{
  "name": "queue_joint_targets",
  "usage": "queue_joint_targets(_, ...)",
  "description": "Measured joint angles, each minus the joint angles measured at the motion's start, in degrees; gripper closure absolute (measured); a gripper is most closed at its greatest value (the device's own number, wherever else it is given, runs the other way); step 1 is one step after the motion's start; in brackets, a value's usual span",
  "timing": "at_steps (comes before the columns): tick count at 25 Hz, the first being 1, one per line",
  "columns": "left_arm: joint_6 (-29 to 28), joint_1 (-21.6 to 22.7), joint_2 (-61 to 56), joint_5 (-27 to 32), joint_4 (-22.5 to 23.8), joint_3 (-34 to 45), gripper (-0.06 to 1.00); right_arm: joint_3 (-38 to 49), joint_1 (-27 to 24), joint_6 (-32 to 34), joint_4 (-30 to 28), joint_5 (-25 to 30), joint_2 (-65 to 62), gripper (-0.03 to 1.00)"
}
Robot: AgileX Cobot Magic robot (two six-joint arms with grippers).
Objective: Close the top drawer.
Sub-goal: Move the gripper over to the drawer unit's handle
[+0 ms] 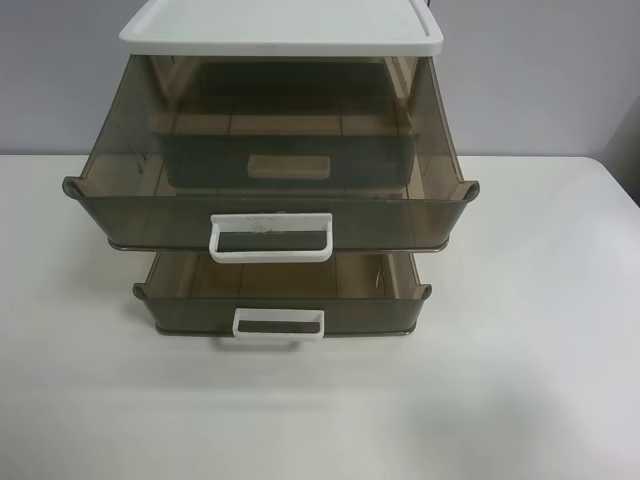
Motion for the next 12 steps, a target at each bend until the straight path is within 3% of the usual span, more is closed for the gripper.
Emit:
queue_joint_targets(9,0.0,0.0,0.0,0.0,0.0,0.0,-0.05,0.0,0.0,-0.3,0.2,0.0,0.0,-0.03)
queue_joint_targets(12,0.0,0.0,0.0,0.0,0.0,0.0,-0.05,-0.6,0.0,-1.5,2.8,0.1,1.7,-0.03)
